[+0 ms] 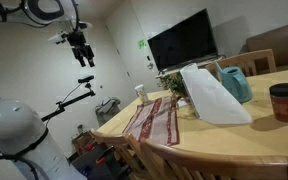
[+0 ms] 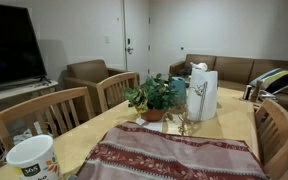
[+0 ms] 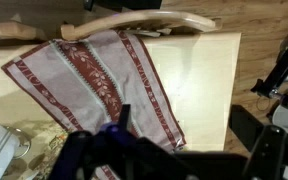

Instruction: Move the towel to the backrest of the right chair

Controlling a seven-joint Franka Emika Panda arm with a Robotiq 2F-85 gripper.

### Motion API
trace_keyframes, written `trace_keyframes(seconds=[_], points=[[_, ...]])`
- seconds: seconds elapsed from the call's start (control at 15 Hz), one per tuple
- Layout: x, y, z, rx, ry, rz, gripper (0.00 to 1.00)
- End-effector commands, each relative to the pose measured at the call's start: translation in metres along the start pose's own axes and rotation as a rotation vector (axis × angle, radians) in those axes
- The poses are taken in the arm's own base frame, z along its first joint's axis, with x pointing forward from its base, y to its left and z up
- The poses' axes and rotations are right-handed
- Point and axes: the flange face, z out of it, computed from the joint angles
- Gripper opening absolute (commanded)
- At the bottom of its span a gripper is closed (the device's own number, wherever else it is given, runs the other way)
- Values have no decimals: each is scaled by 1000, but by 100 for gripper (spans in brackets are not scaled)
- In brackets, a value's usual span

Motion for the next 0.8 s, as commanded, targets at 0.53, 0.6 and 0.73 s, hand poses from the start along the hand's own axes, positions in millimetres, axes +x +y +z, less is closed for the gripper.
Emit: trace_keyframes(seconds=[0.53,0.6,0.73], points=[[0,0,-1,0,-1,0,100],[3,2,3,42,-15,-39,100],[8,1,9,116,-19,-136,100]])
